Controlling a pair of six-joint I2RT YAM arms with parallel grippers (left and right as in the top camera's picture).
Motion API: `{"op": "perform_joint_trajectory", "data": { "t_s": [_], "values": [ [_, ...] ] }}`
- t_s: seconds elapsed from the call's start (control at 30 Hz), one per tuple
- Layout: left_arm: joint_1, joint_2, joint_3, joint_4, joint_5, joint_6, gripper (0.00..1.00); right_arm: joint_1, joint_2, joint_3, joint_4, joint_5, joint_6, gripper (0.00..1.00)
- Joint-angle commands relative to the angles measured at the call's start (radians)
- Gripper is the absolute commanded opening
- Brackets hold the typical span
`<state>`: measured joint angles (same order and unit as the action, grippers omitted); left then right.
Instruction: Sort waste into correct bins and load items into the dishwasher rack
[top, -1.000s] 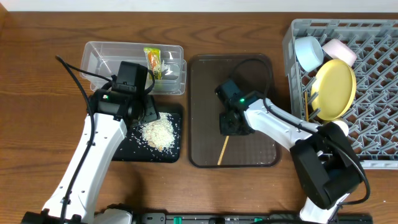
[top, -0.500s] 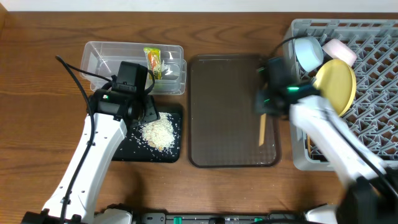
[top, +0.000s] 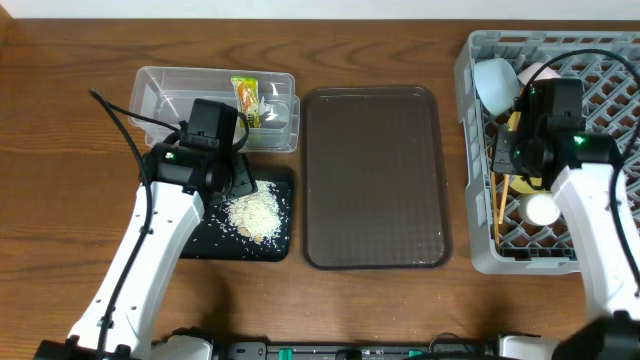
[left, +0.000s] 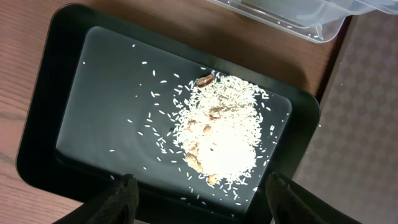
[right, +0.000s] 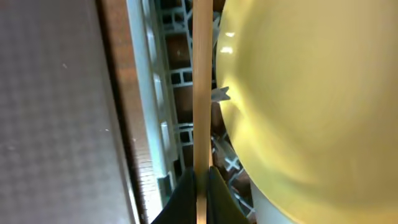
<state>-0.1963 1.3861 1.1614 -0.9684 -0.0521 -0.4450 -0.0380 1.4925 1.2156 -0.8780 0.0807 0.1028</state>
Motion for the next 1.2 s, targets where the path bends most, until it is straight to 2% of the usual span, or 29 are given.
{"op": "perform_joint_trajectory", "data": {
  "t_s": [0.0,0.07,0.1,0.23,0.3,0.33,0.4,0.47,0.57,0.7,0.8,0.97,1.03,1.07,1.13,1.17],
  "values": [
    [0.006,0.000,0.006,-0.003,-0.008,-0.002,0.69,-0.007,0.034,0.000,0.003,-0.010,-0.049,0.17],
    [0.006,0.000,0.006,-0.003,-0.009,-0.002,0.69,-0.007,0.034,0.000,0.012,-0.011,-0.048,0.42],
    [0.006,0.000,0.006,-0.003,-0.008,-0.002,0.69,-0.006,0.026,0.002,0.018,-0.011,-0.048,0.46],
    [0.006,0.000,0.006,-0.002,-0.009,-0.002,0.69,0.000,-0.035,0.005,0.083,-0.026,-0.021,0.52],
    [0.006,0.000,0.006,0.005,-0.009,-0.002,0.70,0.000,-0.072,0.005,0.118,-0.098,-0.022,0.56],
    [0.006,0.000,0.006,0.008,-0.009,-0.002,0.76,0.000,-0.089,0.005,0.134,-0.150,-0.022,0.57],
    [0.006,0.000,0.006,0.012,-0.009,0.004,0.82,0.002,-0.106,0.005,0.146,-0.240,-0.023,0.57],
    [0.006,0.000,0.006,0.013,-0.009,0.037,0.86,0.003,-0.109,0.005,0.133,-0.296,-0.022,0.57],
    [0.006,0.000,0.006,-0.006,-0.009,0.081,0.87,0.016,-0.106,-0.011,0.070,-0.314,-0.021,0.58],
    [0.006,-0.003,0.006,-0.082,-0.008,0.084,0.87,0.021,-0.114,-0.044,0.003,-0.288,0.031,0.65],
    [-0.003,-0.027,0.004,-0.125,0.013,0.131,0.87,0.024,-0.143,-0.083,-0.023,-0.256,0.077,0.68],
    [-0.045,-0.206,-0.072,-0.095,0.013,0.142,0.87,0.060,-0.312,-0.235,0.023,-0.192,0.084,0.72],
    [-0.065,-0.320,-0.129,-0.053,0.012,0.142,0.87,0.080,-0.418,-0.307,0.054,-0.154,0.084,0.81],
    [-0.074,-0.378,-0.156,-0.033,0.010,0.139,0.87,0.090,-0.467,-0.337,0.070,-0.138,0.084,0.99],
    [-0.086,-0.499,-0.217,0.003,0.010,0.125,0.89,0.100,-0.567,-0.391,0.093,-0.124,0.084,0.99],
    [-0.086,-0.548,-0.240,0.016,0.011,0.121,0.93,0.100,-0.611,-0.410,0.097,-0.124,0.084,0.99]
  ]
}}
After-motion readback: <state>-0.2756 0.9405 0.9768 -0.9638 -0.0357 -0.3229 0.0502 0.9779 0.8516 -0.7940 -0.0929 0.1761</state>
